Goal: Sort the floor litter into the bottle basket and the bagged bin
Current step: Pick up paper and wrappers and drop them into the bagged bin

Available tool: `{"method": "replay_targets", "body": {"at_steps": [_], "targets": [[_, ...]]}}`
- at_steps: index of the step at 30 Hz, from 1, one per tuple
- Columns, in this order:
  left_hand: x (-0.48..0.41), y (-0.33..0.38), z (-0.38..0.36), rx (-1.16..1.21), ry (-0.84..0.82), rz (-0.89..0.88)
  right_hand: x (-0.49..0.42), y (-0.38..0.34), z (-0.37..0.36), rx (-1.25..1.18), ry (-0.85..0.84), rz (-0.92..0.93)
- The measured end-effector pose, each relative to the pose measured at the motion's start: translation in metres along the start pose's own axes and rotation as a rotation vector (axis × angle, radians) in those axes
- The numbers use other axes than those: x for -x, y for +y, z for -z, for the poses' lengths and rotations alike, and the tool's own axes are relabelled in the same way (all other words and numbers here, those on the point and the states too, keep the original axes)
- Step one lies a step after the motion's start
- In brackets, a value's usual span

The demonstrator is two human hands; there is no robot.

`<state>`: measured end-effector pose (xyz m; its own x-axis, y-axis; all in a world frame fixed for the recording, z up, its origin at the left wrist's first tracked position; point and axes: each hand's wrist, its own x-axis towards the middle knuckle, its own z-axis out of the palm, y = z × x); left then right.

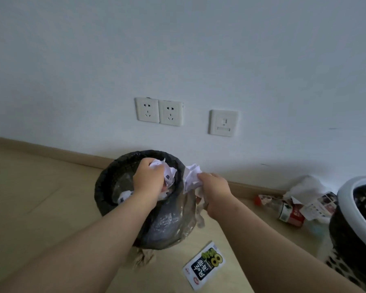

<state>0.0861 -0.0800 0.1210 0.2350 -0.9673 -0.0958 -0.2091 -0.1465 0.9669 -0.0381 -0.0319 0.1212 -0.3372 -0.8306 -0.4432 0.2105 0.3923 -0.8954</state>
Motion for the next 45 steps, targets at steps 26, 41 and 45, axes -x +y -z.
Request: {"method": "replay_targets", "body": {"at_steps": [26,41,45], "targets": [[-0.028,-0.020,0.050,0.086,-0.055,0.214,0.010,-0.007,-0.081,-0.414,-0.182,-0.198],[0.007,-0.020,0.007,-0.294,-0.191,-0.259,-0.035,0.037,-0.016,-0.291,0.187,-0.103],[0.026,-0.033,-0.029,-0.284,-0.395,-0.306,-0.055,0.063,0.009,-0.159,0.280,-0.141]]}}
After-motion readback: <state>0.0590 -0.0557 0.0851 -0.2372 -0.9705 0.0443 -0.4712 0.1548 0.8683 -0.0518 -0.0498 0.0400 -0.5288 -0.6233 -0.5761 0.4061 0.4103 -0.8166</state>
